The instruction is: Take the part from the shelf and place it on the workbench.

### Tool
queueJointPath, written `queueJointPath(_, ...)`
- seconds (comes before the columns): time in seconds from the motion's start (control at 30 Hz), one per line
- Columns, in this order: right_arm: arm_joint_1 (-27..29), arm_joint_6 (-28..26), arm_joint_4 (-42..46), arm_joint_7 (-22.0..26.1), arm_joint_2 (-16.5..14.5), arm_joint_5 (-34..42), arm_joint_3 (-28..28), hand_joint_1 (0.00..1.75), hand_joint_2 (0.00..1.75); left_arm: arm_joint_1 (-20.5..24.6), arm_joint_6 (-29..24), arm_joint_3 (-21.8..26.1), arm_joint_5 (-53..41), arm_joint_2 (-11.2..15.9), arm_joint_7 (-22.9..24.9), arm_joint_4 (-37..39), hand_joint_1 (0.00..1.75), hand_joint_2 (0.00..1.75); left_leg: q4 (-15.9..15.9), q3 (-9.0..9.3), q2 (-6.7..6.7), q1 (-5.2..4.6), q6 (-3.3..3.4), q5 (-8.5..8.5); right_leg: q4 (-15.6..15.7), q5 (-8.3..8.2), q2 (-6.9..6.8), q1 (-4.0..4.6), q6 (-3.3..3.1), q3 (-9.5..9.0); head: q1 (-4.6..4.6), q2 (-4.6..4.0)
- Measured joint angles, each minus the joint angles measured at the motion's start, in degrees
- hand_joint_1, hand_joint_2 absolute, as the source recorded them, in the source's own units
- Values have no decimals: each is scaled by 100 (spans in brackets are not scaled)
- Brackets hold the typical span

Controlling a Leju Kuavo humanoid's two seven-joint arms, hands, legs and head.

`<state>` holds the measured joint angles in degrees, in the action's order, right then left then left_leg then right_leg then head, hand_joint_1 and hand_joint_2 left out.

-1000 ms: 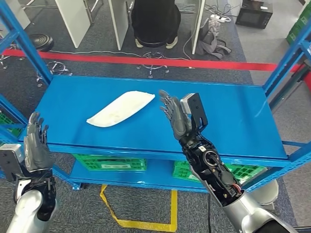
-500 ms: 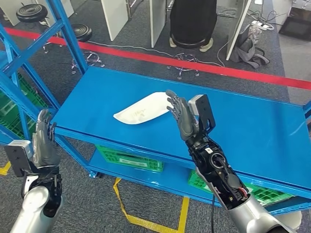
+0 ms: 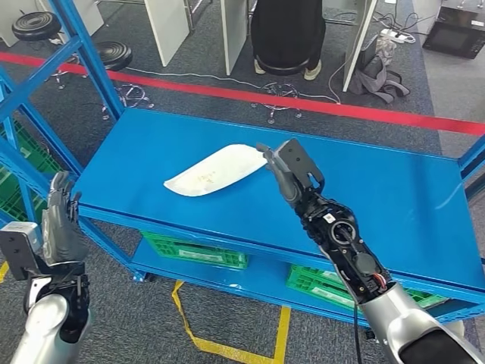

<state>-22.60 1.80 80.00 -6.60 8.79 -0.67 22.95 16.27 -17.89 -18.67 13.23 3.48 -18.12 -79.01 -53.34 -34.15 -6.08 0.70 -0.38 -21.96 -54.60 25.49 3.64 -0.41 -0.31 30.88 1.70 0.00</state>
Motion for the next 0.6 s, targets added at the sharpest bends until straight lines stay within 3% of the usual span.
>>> queueJointPath(0.07,-38,65,-37,-57,55,-68,-33,0,0,6,4,0,1,9,6,0,0,0,0,-1,0,-1,-2,-1,2,1,0,-2,0,-2,1,0)
queueJointPath(0.2,-123,375,-115,-375,182,-423,-50,0,175,8,1,0,10,34,58,-1,0,0,-1,-3,0,-8,-2,-2,7,1,1,-11,1,-3,0,0)
queueJointPath(0.4,-317,935,-322,-670,486,-1073,-37,0,175,0,-50,0,64,78,178,-51,0,0,-5,-4,-4,-15,-2,-2,10,2,-7,-15,4,-8,-3,0)
queueJointPath(0.6,-436,1104,-566,-674,791,-1231,-21,0,175,-5,-63,0,110,92,187,-90,0,0,-8,-5,-4,-17,-1,-3,11,1,-6,-16,6,-10,-4,0)
